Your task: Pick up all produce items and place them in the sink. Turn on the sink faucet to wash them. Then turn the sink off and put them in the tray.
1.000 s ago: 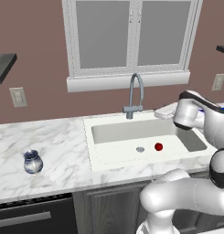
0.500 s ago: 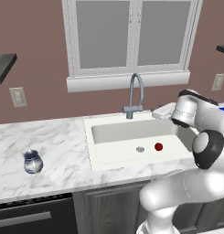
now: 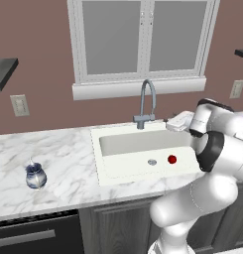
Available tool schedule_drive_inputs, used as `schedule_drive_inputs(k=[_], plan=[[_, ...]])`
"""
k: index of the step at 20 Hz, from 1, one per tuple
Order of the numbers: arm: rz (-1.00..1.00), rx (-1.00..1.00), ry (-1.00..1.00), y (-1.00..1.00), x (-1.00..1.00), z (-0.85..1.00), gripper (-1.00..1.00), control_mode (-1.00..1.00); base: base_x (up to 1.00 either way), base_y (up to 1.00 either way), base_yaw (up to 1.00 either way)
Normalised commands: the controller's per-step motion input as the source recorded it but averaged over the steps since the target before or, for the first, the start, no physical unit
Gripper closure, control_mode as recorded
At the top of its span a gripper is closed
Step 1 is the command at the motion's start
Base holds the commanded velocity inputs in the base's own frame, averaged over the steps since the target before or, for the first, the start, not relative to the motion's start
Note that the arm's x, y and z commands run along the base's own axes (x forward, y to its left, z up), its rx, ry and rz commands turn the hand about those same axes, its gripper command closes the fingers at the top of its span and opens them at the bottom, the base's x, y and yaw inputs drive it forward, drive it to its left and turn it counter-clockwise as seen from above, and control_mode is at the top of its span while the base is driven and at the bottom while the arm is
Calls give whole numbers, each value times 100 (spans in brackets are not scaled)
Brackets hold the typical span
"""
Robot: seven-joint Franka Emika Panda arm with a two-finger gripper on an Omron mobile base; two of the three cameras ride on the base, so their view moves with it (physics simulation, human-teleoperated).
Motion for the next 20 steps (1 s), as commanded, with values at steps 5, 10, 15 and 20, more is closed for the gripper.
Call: schedule_drive_inputs(k=[5,10,15,20], plan=[[5,0,-3,0,16,0,-100,-100,0,0,0],[5,0,0,0,14,0,-100,-100,0,0,0],[4,0,0,0,16,0,-100,-100,0,0,0],[4,0,0,4,19,0,-100,-100,0,0,0]])
